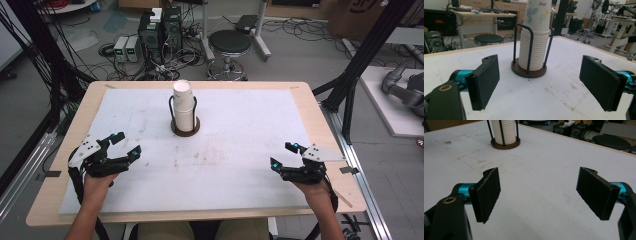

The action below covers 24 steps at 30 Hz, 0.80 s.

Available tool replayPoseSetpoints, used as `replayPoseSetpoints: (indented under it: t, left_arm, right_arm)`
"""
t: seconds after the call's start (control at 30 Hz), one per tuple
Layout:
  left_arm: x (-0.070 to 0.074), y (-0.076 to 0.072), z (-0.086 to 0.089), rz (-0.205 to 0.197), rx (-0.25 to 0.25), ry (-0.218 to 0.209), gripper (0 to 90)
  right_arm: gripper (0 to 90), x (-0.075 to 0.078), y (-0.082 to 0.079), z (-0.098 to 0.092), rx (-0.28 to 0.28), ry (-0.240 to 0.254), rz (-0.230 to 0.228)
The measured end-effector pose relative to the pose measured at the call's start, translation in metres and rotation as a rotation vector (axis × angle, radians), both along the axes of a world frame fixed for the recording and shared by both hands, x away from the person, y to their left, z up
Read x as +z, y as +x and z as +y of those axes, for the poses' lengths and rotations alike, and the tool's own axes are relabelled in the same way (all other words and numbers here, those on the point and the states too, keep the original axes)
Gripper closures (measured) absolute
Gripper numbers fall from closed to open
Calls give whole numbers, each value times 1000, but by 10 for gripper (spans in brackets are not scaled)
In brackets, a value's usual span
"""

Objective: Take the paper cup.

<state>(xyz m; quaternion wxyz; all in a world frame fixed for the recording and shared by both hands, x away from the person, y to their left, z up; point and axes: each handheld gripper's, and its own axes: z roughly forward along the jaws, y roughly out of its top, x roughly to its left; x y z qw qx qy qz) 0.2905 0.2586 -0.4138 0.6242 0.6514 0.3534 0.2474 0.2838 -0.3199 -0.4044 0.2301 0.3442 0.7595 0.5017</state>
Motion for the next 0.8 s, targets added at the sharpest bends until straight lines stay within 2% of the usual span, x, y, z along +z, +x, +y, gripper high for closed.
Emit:
replayPoseSetpoints:
  t: [0.13, 0.37, 0.8]
  left_arm:
    - [7, 5, -5, 2, -14, 9, 161]
    - [24, 16, -14, -17, -44, -16, 161]
    - [63, 47, -36, -11, -124, 15, 162]
  right_arm:
    - [199, -1, 1, 1, 4, 0, 4]
    - [199, 0, -1, -1, -3, 9, 2]
    - [199, 0, 0, 1, 7, 3, 5]
